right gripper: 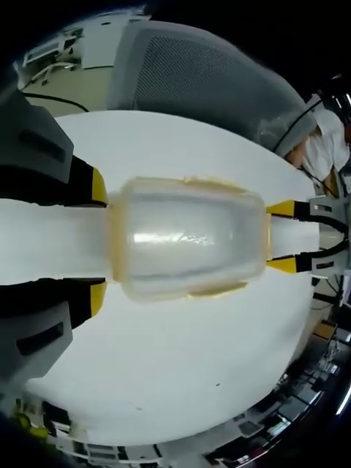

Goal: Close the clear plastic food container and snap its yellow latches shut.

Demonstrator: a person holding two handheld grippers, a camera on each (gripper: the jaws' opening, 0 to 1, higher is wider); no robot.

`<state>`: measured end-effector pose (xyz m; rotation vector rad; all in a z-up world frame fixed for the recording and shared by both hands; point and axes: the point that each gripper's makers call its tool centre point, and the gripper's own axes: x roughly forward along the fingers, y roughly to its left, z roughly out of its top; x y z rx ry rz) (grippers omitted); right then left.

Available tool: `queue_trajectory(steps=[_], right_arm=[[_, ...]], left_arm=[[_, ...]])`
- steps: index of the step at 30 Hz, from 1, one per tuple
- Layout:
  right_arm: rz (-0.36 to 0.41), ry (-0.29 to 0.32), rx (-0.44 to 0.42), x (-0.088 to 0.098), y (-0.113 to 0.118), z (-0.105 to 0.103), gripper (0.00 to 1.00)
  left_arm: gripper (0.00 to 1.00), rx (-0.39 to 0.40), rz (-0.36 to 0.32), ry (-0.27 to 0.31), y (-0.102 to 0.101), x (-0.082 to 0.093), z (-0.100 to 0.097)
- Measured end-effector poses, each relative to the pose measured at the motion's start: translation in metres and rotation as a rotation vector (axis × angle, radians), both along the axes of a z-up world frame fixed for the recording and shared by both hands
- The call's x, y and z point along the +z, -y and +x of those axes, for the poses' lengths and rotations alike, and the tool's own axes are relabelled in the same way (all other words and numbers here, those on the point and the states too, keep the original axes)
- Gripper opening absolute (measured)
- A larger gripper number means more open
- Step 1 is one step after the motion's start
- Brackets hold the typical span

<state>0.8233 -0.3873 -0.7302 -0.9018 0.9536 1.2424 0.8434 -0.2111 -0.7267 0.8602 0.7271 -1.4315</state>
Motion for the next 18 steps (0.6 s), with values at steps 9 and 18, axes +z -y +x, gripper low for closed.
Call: queue_trajectory(steps=[9,18], right_arm=[[0.061,0.013,-0.093,0.016,-0.004,-0.002,0.36],[0.113,0.016,-0.197,0.023,-0.007,-0.006,0.37]], left_arm=[[0.36,0.108,-0.029,-0.006,-0.009,0.015,0.005],[0.36,0.237,-0.065,-0.015,-0.013,0.023,0.006]])
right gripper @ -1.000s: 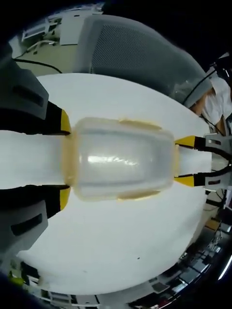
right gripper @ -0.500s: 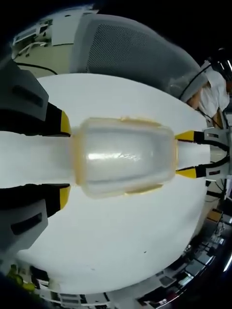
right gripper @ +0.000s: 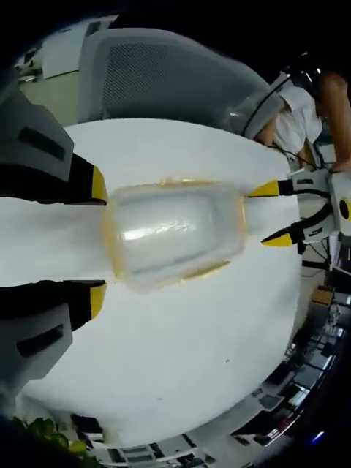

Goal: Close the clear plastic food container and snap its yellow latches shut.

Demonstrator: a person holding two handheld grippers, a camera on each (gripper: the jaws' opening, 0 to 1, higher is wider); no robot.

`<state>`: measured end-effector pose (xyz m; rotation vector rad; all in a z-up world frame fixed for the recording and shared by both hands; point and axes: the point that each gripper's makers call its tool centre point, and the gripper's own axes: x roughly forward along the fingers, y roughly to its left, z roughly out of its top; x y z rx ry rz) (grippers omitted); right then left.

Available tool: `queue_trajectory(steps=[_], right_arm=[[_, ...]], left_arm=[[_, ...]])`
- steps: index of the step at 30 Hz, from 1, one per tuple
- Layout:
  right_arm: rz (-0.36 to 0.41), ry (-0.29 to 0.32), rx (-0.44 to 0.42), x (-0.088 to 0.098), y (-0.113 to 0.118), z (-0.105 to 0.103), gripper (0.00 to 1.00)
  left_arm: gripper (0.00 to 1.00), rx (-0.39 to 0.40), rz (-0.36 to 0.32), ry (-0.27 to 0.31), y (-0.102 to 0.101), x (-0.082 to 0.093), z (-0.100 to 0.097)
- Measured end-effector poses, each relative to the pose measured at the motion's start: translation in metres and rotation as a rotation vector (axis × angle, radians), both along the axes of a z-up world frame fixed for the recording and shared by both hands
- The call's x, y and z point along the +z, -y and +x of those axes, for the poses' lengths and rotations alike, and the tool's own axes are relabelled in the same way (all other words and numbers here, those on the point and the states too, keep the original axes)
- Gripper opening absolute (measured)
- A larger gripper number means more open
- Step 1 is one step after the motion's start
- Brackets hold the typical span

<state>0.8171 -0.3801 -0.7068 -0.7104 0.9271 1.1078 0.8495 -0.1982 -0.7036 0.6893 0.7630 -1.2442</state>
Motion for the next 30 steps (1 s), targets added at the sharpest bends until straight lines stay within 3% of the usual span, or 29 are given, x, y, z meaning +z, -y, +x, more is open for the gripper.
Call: queue_trajectory(steps=[4,8,17,30], right_arm=[[0.02,0.001,-0.049,0.002,0.0,-0.001,0.37],[0.035,-0.006,-0.155,0.003,0.005,0.001,0.35],[0.092,0.002,-0.258,0.002,0.001,-0.001,0.34],[0.188,0.015,-0.425,0.002,-0.005,0.003,0.33]], left_arm=[[0.36,0.04,-0.009,-0.01,0.001,0.0,-0.003],[0.36,0.123,-0.034,-0.031,0.002,-0.001,-0.005],[0.36,0.302,-0.089,-0.075,0.003,-0.004,-0.007],[0.35,0.43,-0.163,-0.089,0.005,0.0,-0.004]])
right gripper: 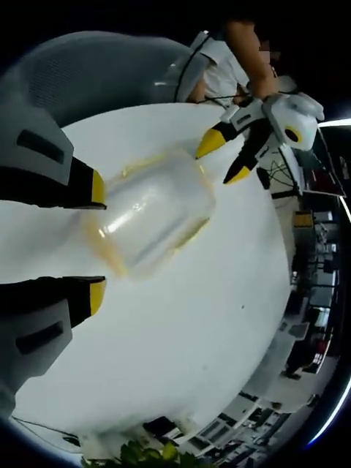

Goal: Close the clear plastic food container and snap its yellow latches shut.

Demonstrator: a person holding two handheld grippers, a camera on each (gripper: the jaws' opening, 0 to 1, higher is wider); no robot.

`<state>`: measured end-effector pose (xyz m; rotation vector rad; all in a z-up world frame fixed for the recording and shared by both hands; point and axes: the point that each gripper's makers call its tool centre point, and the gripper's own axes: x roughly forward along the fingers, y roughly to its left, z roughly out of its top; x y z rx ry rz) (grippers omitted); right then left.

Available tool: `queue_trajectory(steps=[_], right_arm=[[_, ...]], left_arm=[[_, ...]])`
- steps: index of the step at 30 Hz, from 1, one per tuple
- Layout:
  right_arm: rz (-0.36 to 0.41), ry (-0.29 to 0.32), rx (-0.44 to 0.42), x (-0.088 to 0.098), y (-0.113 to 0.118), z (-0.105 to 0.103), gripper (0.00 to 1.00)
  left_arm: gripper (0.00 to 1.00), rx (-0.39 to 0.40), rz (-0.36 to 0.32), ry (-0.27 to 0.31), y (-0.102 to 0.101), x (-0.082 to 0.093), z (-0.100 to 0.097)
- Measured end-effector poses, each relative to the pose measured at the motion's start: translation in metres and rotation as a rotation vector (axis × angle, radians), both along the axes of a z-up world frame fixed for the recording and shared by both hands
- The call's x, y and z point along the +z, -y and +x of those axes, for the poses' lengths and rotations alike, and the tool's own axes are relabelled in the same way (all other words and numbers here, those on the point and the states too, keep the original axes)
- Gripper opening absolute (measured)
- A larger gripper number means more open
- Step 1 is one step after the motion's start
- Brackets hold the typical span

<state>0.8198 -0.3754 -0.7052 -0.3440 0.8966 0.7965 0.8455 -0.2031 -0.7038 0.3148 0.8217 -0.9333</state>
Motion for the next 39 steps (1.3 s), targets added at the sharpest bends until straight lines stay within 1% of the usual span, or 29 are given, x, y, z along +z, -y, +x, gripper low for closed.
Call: queue_trajectory(steps=[4,7,8,9,11,14,18,23,26,28,32,37,39], right_arm=[[0.016,0.003,-0.023,-0.003,-0.003,-0.001,0.33],[0.033,0.002,-0.063,-0.004,-0.005,0.0,0.33],[0.041,-0.002,-0.077,-0.005,-0.005,0.0,0.32],[0.053,-0.009,-0.09,-0.005,-0.006,0.0,0.32],[0.065,-0.008,-0.11,-0.006,-0.007,0.001,0.32],[0.084,-0.021,-0.147,-0.007,-0.006,0.003,0.32],[0.096,-0.045,-0.16,-0.011,-0.009,0.0,0.32],[0.116,-0.058,-0.168,-0.01,-0.011,0.001,0.31],[0.127,-0.084,-0.169,-0.012,-0.014,-0.001,0.35],[0.137,-0.101,-0.186,-0.013,-0.015,0.0,0.37],[0.139,-0.104,-0.186,-0.013,-0.016,-0.001,0.37],[0.154,-0.106,-0.212,-0.014,-0.017,0.0,0.35],[0.162,-0.103,-0.241,-0.015,-0.018,0.001,0.33]], left_arm=[[0.34,0.038,-0.017,-0.018,0.0,-0.002,-0.001],[0.35,0.081,-0.039,-0.06,0.002,-0.006,-0.005],[0.37,0.096,-0.06,-0.082,0.005,-0.007,-0.007],[0.37,0.106,-0.071,-0.093,0.006,-0.008,-0.008],[0.36,0.11,-0.066,-0.095,0.006,-0.011,-0.009],[0.35,0.114,-0.067,-0.112,0.008,-0.014,-0.011],[0.33,0.127,-0.081,-0.125,0.011,-0.015,-0.011],[0.33,0.134,-0.103,-0.153,0.017,-0.016,-0.013],[0.35,0.142,-0.109,-0.167,0.019,-0.017,-0.014],[0.36,0.148,-0.111,-0.171,0.019,-0.017,-0.014],[0.35,0.156,-0.114,-0.179,0.019,-0.018,-0.014],[0.34,0.159,-0.12,-0.179,0.021,-0.018,-0.014],[0.33,0.173,-0.122,-0.185,0.021,-0.019,-0.012]])
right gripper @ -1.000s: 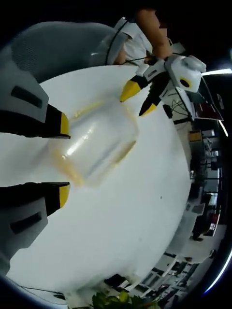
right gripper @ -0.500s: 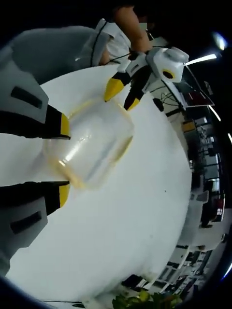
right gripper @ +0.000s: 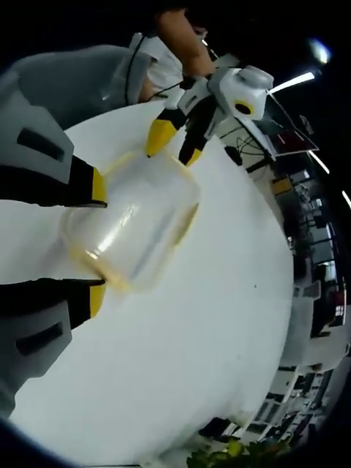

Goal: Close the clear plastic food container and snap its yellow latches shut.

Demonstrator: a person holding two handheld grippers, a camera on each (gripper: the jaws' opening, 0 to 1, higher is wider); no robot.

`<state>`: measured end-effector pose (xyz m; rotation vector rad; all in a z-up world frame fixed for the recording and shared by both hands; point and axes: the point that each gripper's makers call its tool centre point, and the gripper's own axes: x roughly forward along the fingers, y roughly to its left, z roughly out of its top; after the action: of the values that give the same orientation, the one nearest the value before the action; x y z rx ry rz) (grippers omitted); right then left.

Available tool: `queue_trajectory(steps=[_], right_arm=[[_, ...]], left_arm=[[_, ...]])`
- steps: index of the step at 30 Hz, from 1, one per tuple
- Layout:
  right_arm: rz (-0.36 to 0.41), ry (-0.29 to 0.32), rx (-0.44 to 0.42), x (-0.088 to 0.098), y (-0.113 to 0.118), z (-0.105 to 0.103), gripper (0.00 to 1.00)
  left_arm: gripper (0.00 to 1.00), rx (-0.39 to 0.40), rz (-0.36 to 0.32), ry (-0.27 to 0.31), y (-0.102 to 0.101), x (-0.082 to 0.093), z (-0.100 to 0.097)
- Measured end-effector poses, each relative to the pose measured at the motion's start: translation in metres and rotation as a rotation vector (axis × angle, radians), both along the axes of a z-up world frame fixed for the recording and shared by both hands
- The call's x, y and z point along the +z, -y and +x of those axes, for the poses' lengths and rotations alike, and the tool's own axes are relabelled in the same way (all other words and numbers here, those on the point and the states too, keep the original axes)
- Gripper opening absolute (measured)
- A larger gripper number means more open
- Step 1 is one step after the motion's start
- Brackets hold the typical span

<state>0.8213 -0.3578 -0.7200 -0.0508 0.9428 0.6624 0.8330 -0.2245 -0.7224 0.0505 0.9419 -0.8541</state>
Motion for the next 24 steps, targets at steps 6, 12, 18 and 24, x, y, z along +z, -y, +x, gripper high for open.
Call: queue_trajectory(steps=[6,12,18,24], right_arm=[[0.006,-0.003,-0.018,-0.001,0.002,0.0,0.3],[0.01,-0.006,-0.031,0.0,0.0,0.001,0.3],[0.012,-0.009,-0.044,0.0,-0.001,0.0,0.31],[0.02,-0.003,-0.053,0.0,-0.005,-0.002,0.31]], left_arm=[[0.3,0.015,-0.006,-0.034,0.006,0.001,-0.002],[0.3,0.017,0.007,-0.025,0.0,-0.001,-0.001],[0.31,0.016,0.01,-0.024,0.0,-0.001,0.0],[0.31,0.014,0.015,-0.027,-0.003,-0.001,-0.003]])
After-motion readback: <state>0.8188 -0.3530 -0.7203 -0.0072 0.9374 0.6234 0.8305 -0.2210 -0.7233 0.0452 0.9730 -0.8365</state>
